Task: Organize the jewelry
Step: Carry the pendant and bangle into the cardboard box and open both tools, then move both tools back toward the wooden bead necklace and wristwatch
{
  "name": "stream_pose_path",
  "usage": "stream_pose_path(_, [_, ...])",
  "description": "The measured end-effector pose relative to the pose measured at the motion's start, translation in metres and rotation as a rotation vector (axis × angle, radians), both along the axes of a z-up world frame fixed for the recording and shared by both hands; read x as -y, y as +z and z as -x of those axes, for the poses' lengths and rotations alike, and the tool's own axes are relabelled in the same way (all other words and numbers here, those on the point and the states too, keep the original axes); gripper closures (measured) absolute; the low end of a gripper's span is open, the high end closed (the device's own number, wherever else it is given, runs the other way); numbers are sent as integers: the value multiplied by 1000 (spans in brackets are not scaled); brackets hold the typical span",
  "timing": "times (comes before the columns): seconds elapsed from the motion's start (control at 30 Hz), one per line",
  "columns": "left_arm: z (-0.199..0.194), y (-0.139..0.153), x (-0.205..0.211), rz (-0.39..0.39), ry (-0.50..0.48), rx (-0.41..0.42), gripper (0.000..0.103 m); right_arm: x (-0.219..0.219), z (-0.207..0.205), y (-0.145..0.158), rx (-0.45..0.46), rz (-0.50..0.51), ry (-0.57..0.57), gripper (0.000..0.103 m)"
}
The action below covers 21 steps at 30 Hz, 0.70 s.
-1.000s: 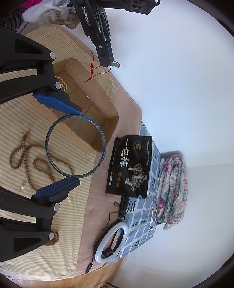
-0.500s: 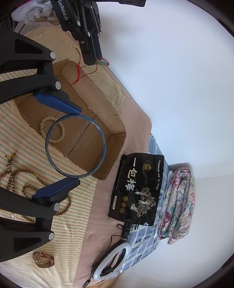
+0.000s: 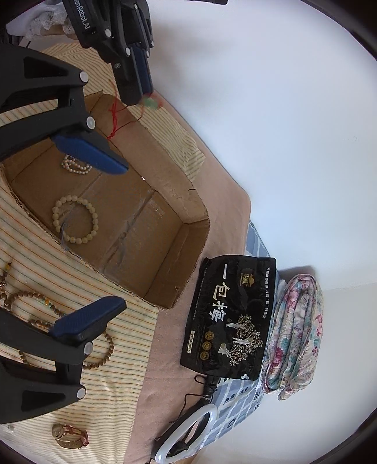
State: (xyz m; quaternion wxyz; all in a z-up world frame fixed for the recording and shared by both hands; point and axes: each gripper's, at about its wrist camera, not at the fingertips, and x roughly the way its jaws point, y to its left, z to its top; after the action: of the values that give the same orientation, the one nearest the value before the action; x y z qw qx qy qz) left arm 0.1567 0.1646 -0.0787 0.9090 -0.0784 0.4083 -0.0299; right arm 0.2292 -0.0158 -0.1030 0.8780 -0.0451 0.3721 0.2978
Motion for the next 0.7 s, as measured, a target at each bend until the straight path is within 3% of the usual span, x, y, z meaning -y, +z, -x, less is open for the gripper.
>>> stream_pose_path(0.03, [0,0,-1,-3,6,-1,66,0,0,1,1,-1,-4,15])
stream_pose_path(0.1, [0,0,-3,9,21,-1,60,3,-1,2,3,-4,-12,15])
stream_pose_path(0.7, [-1,19,21,49,-2,50,60,54,9,30,48,4,-78,14])
